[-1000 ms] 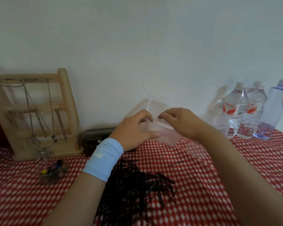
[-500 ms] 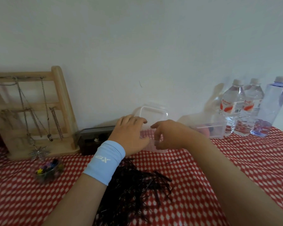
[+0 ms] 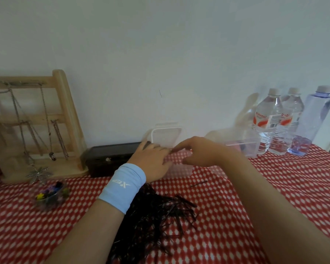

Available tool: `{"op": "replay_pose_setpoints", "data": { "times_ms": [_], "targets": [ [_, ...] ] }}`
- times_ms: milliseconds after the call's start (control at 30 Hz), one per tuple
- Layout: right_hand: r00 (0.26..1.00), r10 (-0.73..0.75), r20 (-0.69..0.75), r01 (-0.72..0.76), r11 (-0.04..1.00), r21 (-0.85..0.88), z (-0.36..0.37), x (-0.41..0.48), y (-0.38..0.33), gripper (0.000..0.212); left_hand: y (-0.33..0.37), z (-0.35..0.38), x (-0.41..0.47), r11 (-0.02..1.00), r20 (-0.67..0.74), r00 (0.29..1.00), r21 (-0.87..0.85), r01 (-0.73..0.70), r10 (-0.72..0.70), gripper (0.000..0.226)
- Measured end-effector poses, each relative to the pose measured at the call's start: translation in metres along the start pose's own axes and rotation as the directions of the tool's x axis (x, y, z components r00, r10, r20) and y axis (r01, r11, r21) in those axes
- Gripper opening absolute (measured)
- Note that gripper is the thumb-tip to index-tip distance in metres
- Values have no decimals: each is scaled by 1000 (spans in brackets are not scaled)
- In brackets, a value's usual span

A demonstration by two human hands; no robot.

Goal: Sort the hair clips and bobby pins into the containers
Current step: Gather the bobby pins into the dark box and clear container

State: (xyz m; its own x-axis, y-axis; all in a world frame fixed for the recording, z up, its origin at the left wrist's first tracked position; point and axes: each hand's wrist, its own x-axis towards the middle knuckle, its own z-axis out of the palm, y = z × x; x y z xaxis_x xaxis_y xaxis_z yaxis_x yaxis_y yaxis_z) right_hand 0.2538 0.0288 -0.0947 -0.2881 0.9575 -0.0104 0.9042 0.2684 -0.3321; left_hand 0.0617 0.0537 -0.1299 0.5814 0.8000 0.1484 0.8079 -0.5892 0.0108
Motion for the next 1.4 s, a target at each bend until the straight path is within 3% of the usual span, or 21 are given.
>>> {"op": "replay_pose_setpoints", "data": {
  "times_ms": [133,233,333,400,533,700,800,867,967,1067,1167,1233,1300,1400],
  "targets": [
    [1000,7,-26,-9,998,-58,1,2,-7,53,-2,-2,-1,999,-77,997,-24,-26,24,51],
    [986,-16,-164,14,1000,-14,1,-7,-12,40,0,-10,-4,997,-205,977,-41,-69,59,47],
    [964,-8,-264,10,1000,6,-5,-24,-19,26,-2,-27,-12,982,-402,914,-147,-114,46,28],
    [980,7,-199,-7,1000,-2,-8,-39,-23,27,-3,-39,-21,963,-440,898,-234,-135,19,13],
    [996,67,59,-59,990,-132,12,-59,-28,27,5,-54,-47,942,-214,976,-320,-105,36,8],
    [987,151,60,-126,945,-303,34,-60,-35,46,-2,-27,-76,968,9,1000,-249,-20,23,36],
    [976,206,70,-177,938,-297,42,-53,-40,45,-6,1,-91,974,166,986,-225,13,25,67],
    [985,165,55,-146,956,-255,46,-53,-41,41,-9,13,-95,968,216,976,-249,33,22,75],
    [999,14,36,-11,998,-68,48,-59,-50,32,-17,19,-97,968,193,981,-250,32,17,72],
    [1000,-22,3,22,1000,2,44,-62,-53,36,-19,15,-99,944,83,996,-328,11,18,62],
    [998,45,49,-42,997,-70,31,-72,-46,46,-17,14,-99,942,-22,999,-336,26,-35,58],
    [960,112,258,-64,980,-189,25,-82,-45,66,-18,16,-99,956,53,996,-281,83,-71,64],
    [915,147,375,-31,954,-300,29,-87,-48,81,-18,19,-98,951,144,986,-282,126,-88,67],
    [942,97,321,-21,972,-233,41,-84,-52,75,-17,17,-98,938,122,989,-326,114,-78,64]
  ]
}}
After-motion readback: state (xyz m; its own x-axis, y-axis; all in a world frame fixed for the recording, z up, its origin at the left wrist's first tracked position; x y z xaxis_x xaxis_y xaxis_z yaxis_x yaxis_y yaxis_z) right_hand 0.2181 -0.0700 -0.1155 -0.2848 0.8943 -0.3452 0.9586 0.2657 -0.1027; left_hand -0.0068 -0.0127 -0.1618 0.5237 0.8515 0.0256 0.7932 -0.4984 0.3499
